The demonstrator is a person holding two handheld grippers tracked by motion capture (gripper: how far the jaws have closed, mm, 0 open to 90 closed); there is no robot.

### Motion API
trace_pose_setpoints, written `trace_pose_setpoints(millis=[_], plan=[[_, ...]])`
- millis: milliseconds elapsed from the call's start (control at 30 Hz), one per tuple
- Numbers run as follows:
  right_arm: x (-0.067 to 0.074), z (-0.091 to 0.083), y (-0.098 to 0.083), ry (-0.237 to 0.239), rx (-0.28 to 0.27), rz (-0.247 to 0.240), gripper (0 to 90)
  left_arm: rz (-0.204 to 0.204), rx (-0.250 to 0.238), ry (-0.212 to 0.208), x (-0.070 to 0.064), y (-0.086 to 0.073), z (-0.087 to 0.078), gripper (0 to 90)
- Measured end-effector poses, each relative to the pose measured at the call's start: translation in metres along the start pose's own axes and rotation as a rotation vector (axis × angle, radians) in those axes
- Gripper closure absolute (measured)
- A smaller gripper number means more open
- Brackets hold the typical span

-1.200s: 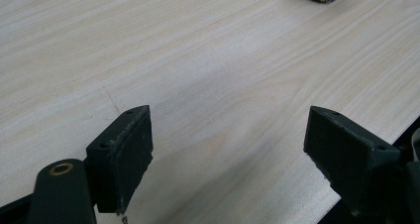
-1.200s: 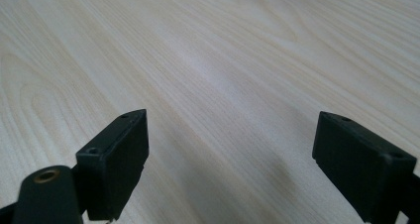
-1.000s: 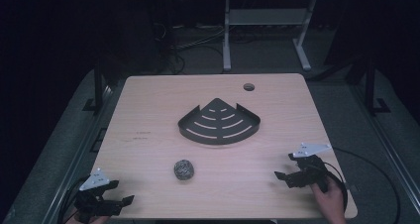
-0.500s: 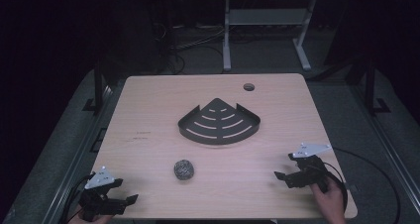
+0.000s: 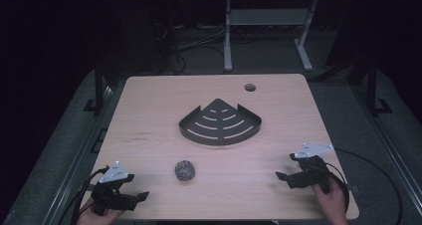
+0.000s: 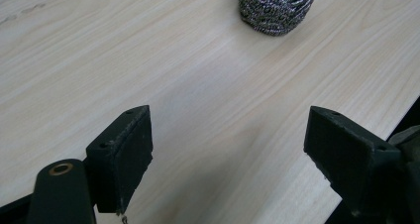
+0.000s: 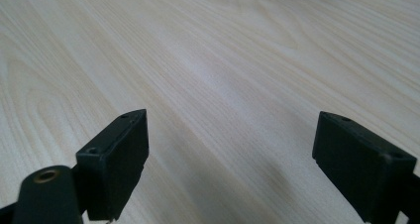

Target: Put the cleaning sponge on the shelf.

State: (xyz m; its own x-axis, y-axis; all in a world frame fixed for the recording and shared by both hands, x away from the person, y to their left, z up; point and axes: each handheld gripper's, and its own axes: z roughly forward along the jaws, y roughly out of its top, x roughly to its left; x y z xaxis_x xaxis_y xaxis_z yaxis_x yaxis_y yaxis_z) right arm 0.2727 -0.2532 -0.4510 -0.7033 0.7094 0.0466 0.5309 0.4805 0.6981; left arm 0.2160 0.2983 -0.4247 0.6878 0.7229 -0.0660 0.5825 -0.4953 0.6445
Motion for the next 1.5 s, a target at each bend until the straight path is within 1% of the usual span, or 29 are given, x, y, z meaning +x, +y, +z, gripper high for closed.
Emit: trace_pose_setpoints(millis=[200, 367, 533, 567, 667, 767, 867, 900, 933, 967, 1000, 1167, 1200, 1267, 1433, 1500], plan=[[0.0, 0.0, 0.0, 0.002, 0.001, 0.0, 13.9, 0.012, 0.017, -0.012, -0.002, 0.007, 0.006, 18.4], [0.001, 0.001, 0.001, 0.004, 0.006, -0.002, 13.9, 0.033, 0.034, -0.025, -0.005, 0.016, 0.013, 18.4], [0.001, 0.002, 0.001, 0.008, 0.004, -0.004, 13.8, 0.04, 0.046, -0.028, -0.008, 0.023, 0.018, 18.4], [0.001, 0.002, 0.001, 0.009, 0.003, -0.004, 13.9, 0.049, 0.052, -0.03, -0.009, 0.026, 0.02, 18.4], [0.001, 0.002, 0.001, 0.009, 0.002, -0.005, 13.9, 0.056, 0.058, -0.031, -0.01, 0.029, 0.022, 18.4], [0.001, 0.003, 0.002, 0.01, 0.004, -0.005, 13.8, 0.07, 0.071, -0.033, -0.012, 0.036, 0.025, 18.4], [0.001, 0.003, 0.002, 0.011, 0.007, -0.004, 13.9, 0.075, 0.074, -0.033, -0.013, 0.04, 0.026, 18.5], [0.001, 0.002, 0.002, 0.011, 0.006, -0.004, 13.9, 0.083, 0.085, -0.036, -0.014, 0.044, 0.028, 18.5], [0.001, 0.002, 0.002, 0.011, 0.006, -0.004, 13.9, 0.083, 0.085, -0.036, -0.014, 0.044, 0.028, 18.5], [0.001, 0.002, 0.002, 0.012, 0.004, -0.005, 13.9, 0.093, 0.092, -0.035, -0.015, 0.049, 0.03, 18.5], [0.001, 0.002, 0.002, 0.012, 0.004, -0.005, 13.9, 0.093, 0.092, -0.035, -0.015, 0.049, 0.03, 18.5], [0.001, 0.002, 0.003, 0.013, 0.003, -0.004, 13.8, 0.11, 0.108, -0.037, -0.018, 0.058, 0.034, 18.5], [0.001, 0.002, 0.003, 0.013, 0.003, -0.005, 13.8, 0.107, 0.11, -0.037, -0.019, 0.06, 0.035, 18.5], [0.002, 0.002, 0.003, 0.015, 0.002, -0.006, 13.8, 0.113, 0.122, -0.046, -0.02, 0.065, 0.037, 18.3], [0.001, 0.003, 0.003, 0.017, -0.003, -0.007, 13.8, 0.123, 0.134, -0.047, -0.023, 0.073, 0.042, 18.2], [0.002, 0.003, 0.004, 0.019, -0.003, -0.006, 13.9, 0.136, 0.146, -0.042, -0.023, 0.076, 0.044, 18.2]])
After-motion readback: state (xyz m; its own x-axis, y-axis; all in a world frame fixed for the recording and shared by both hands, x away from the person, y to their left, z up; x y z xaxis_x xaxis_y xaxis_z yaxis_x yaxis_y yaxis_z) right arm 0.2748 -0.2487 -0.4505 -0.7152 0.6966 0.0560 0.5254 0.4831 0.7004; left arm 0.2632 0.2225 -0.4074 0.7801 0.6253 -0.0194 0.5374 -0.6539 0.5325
